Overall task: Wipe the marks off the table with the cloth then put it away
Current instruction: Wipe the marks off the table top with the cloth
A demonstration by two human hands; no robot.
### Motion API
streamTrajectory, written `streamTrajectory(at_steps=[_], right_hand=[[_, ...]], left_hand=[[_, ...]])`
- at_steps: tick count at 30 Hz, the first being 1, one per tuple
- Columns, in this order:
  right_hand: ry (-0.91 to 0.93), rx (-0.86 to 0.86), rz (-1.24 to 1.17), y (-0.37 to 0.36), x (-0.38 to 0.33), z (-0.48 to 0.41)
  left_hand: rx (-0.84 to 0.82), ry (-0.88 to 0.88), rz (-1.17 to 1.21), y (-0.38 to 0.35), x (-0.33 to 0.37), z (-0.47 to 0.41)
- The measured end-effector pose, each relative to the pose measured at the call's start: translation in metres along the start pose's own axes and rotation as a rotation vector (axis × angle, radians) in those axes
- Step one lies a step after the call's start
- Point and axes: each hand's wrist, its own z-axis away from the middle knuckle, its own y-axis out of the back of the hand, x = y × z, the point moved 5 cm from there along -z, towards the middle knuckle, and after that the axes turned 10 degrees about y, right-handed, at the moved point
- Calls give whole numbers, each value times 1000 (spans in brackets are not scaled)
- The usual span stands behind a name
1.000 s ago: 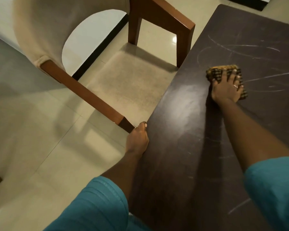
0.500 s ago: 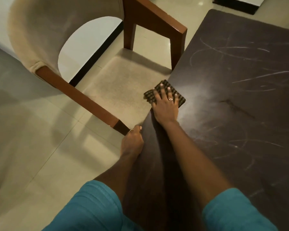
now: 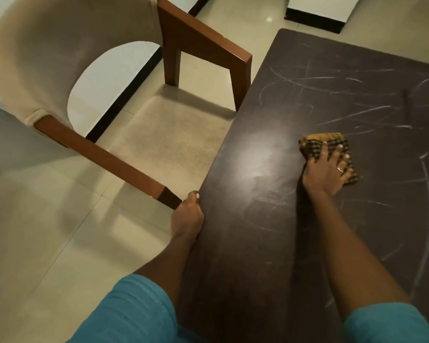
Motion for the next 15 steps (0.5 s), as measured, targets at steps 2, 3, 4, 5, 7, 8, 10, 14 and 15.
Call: streamTrajectory(at_steps=[2, 3, 4, 5, 7, 8, 10, 14, 15], right_hand=[[-42, 3, -38, -2, -12, 0], [-49, 1, -52, -3, -22, 1], [-40, -4, -60, -6, -33, 3], [-19, -12, -64, -10, -45, 6], [52, -44, -57, -19, -73, 16], [99, -63, -50, -24, -89, 25], [218, -106, -46, -37, -123, 50], [457, -181, -31, -56, -164, 110], [487, -193, -13, -57, -162, 119]], left_hand=[[-7, 2, 12, 1, 0, 0], [-12, 7, 19, 1, 0, 0], [-17, 11, 23, 2, 0, -1], [-22, 13, 27, 2, -1, -1], [-24, 15, 35, 3, -2, -1], [-23, 14, 35, 3, -2, -1], [-25, 12, 33, 4, 0, -2], [-37, 21, 36, 5, -2, -3], [-40, 16, 39, 5, -3, -2]])
